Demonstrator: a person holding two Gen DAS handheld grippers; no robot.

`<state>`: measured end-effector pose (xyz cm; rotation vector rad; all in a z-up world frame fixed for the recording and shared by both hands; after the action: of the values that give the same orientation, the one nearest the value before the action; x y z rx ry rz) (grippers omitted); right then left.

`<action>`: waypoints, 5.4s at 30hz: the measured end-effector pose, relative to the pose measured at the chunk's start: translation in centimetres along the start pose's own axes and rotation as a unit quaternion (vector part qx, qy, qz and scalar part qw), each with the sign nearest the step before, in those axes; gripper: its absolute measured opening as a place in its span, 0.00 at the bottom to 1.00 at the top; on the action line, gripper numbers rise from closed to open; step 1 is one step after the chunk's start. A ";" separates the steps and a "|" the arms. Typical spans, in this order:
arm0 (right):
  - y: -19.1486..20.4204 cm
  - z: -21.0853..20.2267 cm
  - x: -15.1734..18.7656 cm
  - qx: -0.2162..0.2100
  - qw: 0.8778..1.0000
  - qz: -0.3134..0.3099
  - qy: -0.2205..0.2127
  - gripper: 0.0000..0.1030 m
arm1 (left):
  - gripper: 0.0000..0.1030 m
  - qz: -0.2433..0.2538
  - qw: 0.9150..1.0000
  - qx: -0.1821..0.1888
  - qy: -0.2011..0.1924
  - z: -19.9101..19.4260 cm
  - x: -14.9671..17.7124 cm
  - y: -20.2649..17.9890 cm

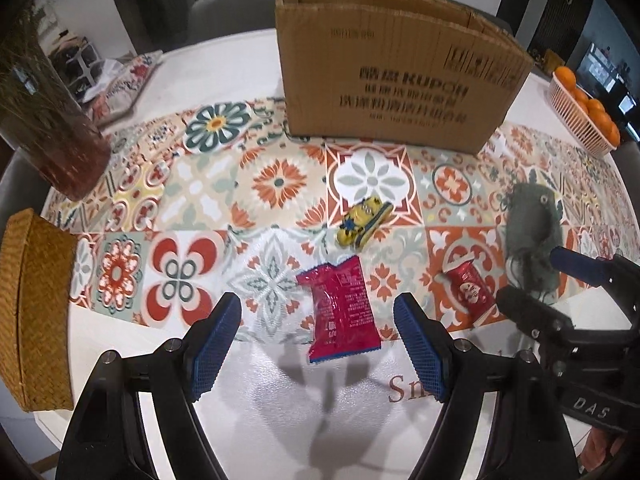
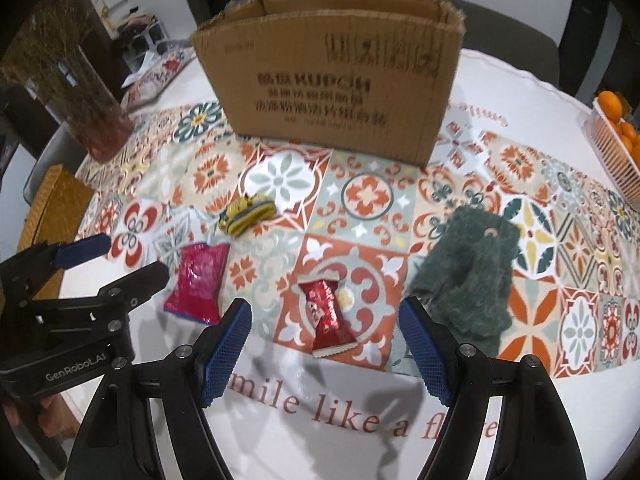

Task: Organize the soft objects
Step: 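Move both tools back toward the pink packet and green plush, then grasp the pink snack packet with left tool while right tool grasps the red candy wrapper, then lift the pink packet and red wrapper and carry both over the box, then open both tools to drop the packet and wrapper into the box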

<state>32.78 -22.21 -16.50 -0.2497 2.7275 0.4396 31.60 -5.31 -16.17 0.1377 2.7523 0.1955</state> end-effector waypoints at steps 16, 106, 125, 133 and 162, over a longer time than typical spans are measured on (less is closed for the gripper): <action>-1.5 4.7 0.9 0.005 0.999 0.004 0.053 0.67 | 0.76 0.004 0.997 0.014 0.071 5.8 -0.1 -1.8; 2.0 -14.6 -7.2 -0.022 0.960 -0.010 -0.280 0.23 | 0.35 -0.020 0.962 0.062 -0.266 -14.3 -8.6 0.8; 0.9 -14.4 -13.6 -0.028 0.953 -0.010 -0.303 0.23 | 0.35 -0.010 0.953 0.067 -0.297 -13.7 -15.5 0.4; 0.2 -12.3 -15.8 -0.015 0.959 -0.016 -0.283 0.23 | 0.35 -0.005 0.961 0.062 -0.271 -11.1 -18.5 -0.5; -4.7 -6.7 -18.6 0.009 0.975 0.076 -0.208 0.55 | 0.52 0.016 0.985 0.031 -0.169 -3.3 -21.5 -3.1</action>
<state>48.70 -26.78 -4.77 0.0549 2.3441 0.4504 49.99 -11.33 -5.83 0.2106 2.4190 0.0842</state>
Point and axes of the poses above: each gripper's, at about its wrist camera, not at the fingertips, and z roughly the way its jaws point, y to its left, x to its underside, the point moved 1 cm from there along z, roughly the way its jaws point, and after that the axes turned 9 degrees about -x, right-handed, at the moved point
